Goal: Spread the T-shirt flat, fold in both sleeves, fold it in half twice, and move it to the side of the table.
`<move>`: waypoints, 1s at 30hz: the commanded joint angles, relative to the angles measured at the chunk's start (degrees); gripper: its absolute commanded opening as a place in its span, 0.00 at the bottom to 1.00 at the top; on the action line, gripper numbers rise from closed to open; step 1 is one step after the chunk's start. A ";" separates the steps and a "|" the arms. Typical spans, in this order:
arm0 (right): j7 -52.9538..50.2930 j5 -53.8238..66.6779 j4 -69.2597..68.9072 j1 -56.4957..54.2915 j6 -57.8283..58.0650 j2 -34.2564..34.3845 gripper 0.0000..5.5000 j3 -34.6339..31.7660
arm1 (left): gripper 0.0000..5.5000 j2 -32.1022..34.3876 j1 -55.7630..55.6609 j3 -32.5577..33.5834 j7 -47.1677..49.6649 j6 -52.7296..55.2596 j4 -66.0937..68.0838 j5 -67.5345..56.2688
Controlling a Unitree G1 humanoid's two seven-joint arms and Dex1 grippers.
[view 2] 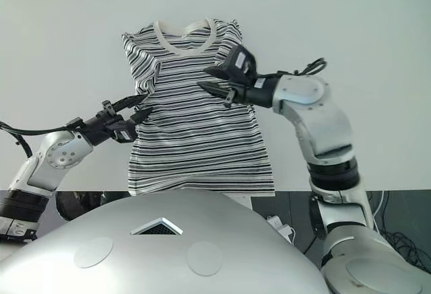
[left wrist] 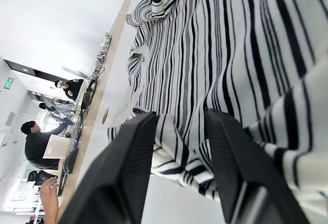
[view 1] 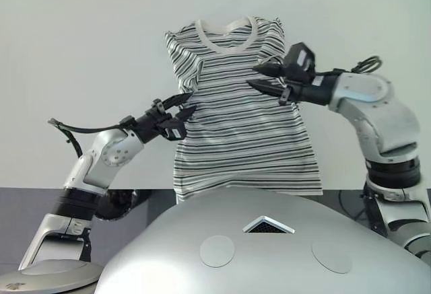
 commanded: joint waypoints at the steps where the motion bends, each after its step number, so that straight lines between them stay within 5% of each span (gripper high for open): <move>1: 0.10 -2.02 15.12 0.84 -4.93 -7.11 0.29 -9.31 | 0.33 0.45 -0.06 0.80 -0.02 0.28 -0.23 -0.42; 7: 1.22 -9.78 35.38 -0.93 -18.09 -9.81 0.29 -5.92 | 0.33 1.36 0.58 1.77 -0.22 -0.33 -0.92 -0.80; 14: 1.74 -12.31 35.25 -2.73 -20.27 -4.43 0.29 2.41 | 0.33 3.54 4.15 3.50 -5.10 1.25 -6.26 -7.18; 30: -0.83 -11.72 24.34 1.36 -17.05 -2.67 0.29 2.31 | 0.33 3.88 6.16 4.35 -6.17 1.43 -6.18 -6.62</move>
